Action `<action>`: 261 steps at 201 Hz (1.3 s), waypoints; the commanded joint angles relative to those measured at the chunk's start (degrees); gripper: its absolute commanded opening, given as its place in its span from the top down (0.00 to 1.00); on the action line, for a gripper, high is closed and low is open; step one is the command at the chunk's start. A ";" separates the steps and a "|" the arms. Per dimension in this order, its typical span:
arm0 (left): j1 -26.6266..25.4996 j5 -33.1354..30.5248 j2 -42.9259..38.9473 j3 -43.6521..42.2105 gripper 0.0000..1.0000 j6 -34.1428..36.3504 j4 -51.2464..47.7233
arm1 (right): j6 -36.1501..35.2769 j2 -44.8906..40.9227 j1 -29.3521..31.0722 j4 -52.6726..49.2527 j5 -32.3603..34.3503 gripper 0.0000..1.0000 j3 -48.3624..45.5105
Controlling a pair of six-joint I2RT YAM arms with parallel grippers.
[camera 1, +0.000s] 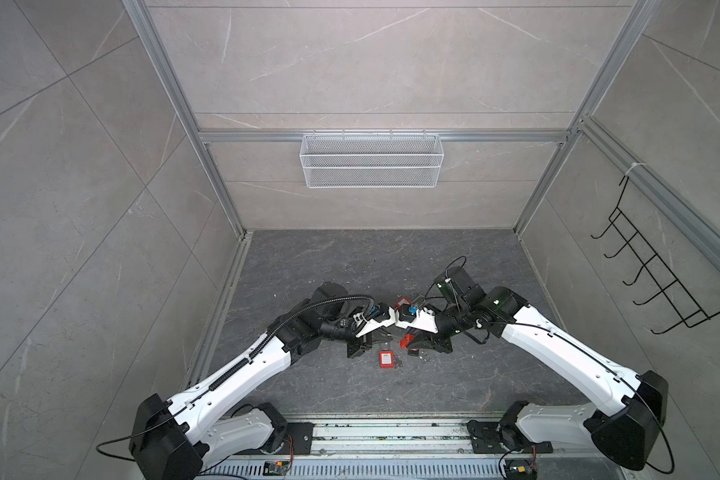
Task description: Lock with the key
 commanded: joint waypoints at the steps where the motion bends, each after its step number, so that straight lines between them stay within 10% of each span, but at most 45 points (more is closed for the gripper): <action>1: -0.28 1.88 -1.02 1.54 1.00 -1.32 3.23 | 0.66 -0.53 -0.16 0.85 -2.01 0.72 0.59; 56: -0.21 0.29 -3.41 0.76 1.00 -1.28 3.70 | -1.02 -2.59 -2.22 -1.75 3.36 0.55 -1.78; 261: -0.47 5.32 0.81 0.15 1.00 -7.00 5.85 | 4.21 -2.36 -2.90 6.63 -1.09 0.83 -1.65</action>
